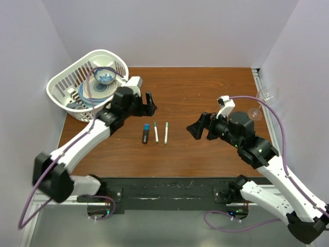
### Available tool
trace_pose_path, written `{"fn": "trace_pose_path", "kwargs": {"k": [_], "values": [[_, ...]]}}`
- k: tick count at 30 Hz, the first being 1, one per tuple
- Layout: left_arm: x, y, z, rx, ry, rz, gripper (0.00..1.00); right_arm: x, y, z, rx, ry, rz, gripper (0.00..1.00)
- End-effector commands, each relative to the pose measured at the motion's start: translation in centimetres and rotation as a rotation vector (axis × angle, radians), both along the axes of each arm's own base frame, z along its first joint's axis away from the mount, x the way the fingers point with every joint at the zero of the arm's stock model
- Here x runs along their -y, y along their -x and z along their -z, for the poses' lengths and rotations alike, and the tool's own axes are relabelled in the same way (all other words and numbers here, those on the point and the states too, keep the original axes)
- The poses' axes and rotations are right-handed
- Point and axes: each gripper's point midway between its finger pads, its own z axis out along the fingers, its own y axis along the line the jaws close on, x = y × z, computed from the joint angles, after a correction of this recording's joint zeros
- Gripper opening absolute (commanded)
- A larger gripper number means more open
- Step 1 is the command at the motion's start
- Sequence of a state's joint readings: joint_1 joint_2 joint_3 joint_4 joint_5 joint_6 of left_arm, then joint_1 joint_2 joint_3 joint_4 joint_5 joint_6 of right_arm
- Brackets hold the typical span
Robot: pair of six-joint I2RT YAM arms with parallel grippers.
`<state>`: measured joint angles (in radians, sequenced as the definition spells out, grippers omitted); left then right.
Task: Insert the pens into the pen caps
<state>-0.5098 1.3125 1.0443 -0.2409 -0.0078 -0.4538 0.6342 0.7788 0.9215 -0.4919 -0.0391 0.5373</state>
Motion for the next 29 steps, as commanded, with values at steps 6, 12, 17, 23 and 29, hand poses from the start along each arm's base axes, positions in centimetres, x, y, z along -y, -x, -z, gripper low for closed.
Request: {"fn": "trace_pose_path", "kwargs": {"k": [6, 12, 17, 23, 29], "values": [[1.9, 9.3, -11.2, 0.356, 0.292, 0.377, 1.00, 3.3, -1.1, -4.0, 0.082, 0.009, 0.184, 0.99], [1.0, 12.9, -12.9, 0.474, 0.366, 0.433, 1.00, 3.0, -1.0, -5.6, 0.118, -0.047, 0.175, 0.99], [1.4, 13.7, -12.5, 0.466, 0.403, 0.467, 1.00, 2.5, -1.1, -6.2, 0.130, -0.072, 0.155, 0.99], [1.1, 13.7, -13.3, 0.485, 0.399, 0.459, 1.00, 2.2, -0.9, -6.8, 0.132, -0.093, 0.142, 0.99], [1.2, 13.7, -13.6, 0.484, 0.410, 0.461, 1.00, 2.4, -0.7, -6.7, 0.128, -0.097, 0.148, 0.99]]}}
